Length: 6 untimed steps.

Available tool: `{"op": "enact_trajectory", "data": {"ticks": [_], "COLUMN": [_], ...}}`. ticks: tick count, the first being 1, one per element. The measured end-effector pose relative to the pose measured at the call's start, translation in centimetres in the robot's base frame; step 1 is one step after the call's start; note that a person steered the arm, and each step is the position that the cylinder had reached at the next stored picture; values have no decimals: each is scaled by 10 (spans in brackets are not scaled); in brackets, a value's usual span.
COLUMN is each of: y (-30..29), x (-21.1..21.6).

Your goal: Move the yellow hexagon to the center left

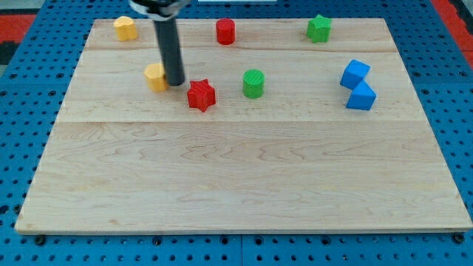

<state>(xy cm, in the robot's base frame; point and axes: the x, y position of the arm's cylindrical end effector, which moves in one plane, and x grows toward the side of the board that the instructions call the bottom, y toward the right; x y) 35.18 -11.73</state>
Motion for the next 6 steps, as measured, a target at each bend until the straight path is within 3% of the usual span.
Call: {"op": "enact_trajectory", "data": {"ticks": [1,3,4,5,6], "y": [6,-86,-2,10,-43], "x": [-40,-17,-35,-10,19]}}
